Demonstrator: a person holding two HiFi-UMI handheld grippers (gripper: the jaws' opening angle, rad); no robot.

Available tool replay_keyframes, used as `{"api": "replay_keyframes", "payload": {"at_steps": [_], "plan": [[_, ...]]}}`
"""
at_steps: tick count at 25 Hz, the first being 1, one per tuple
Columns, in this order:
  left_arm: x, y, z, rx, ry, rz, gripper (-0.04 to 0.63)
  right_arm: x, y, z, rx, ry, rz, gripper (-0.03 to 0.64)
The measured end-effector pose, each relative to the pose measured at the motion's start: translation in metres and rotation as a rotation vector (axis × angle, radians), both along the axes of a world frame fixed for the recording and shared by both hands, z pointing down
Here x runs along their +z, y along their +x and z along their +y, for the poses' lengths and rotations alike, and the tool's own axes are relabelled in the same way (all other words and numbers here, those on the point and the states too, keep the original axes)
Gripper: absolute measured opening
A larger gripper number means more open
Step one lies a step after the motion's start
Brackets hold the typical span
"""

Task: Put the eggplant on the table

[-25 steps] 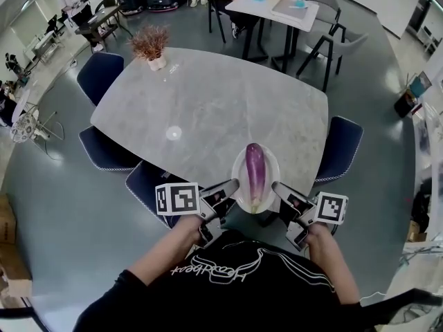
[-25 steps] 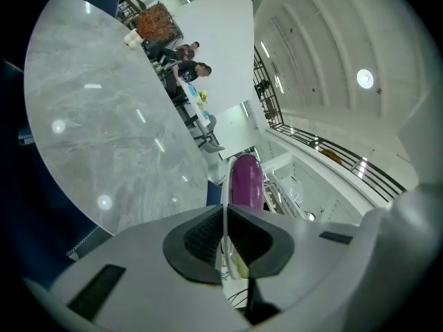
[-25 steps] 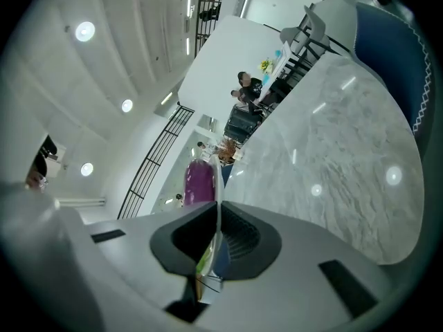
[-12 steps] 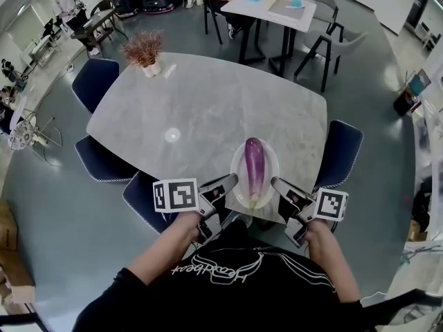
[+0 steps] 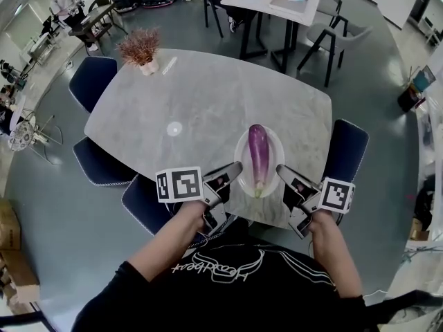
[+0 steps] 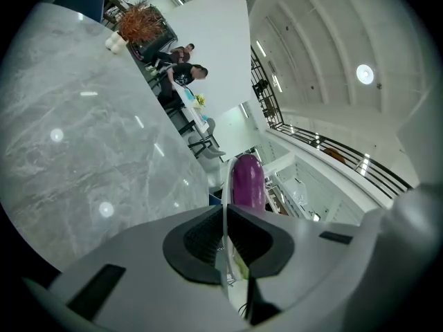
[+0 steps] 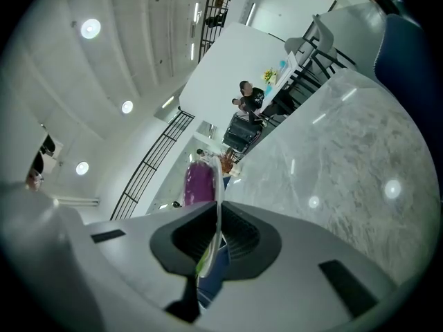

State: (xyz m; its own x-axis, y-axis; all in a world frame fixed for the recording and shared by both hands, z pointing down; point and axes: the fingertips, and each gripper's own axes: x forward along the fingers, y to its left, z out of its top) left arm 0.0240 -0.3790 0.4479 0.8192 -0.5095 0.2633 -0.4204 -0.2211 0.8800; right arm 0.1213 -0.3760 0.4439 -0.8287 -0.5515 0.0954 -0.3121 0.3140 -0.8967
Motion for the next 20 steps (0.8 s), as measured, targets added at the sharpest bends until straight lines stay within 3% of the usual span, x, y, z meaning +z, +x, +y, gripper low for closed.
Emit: {"api": "replay_keyframes", "payload": {"at_steps": [20], "plan": [[0.083, -0.003, -0.068, -0.026, -0.141, -0.056, 0.025, 0.080, -0.002, -0.068, 0.009, -0.148, 0.035, 0.018]]}}
